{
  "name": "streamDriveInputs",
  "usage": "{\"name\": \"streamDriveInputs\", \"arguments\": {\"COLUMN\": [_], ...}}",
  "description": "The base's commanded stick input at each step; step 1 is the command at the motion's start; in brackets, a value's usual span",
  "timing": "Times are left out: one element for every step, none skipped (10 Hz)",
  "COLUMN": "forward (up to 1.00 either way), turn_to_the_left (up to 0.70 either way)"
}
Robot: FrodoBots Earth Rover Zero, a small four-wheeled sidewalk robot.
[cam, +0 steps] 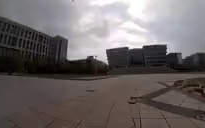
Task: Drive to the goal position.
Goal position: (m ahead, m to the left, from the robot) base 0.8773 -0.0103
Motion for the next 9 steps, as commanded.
{"name": "streamDriveInputs", "arguments": {"forward": [0.70,0.70,0.70,0.70,0.70,0.70,0.70,0.70,0.70], "turn_to_the_left": [0.00,0.00,0.00,0.00,0.00,0.00,0.00,0.00,0.00]}}
